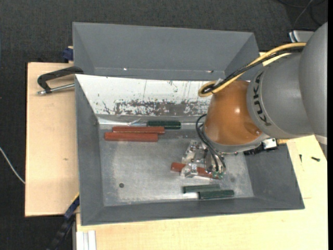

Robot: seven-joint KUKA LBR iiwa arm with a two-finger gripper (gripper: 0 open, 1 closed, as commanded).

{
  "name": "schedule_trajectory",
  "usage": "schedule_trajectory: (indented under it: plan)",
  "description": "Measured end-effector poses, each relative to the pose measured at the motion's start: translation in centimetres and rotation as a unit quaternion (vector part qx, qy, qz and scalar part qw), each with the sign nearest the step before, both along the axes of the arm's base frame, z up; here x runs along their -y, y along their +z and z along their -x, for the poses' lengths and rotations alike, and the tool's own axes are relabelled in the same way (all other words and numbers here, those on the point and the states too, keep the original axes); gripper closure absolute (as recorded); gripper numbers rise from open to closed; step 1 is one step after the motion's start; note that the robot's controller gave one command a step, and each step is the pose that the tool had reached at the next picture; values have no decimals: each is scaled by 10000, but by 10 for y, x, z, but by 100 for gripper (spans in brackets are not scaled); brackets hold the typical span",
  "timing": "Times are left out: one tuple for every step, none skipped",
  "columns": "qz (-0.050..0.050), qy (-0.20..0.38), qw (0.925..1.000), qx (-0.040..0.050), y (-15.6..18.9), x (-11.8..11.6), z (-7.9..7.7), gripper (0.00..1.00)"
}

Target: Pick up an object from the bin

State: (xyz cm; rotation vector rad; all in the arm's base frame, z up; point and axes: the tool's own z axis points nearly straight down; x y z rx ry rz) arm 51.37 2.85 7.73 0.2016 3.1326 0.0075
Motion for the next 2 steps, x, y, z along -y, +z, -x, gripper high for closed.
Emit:
schedule_trajectory:
  plan:
    - [0,1,10000,0,0,0,0,100]
    - [3,-11,10000,-8,2,0,0,100]
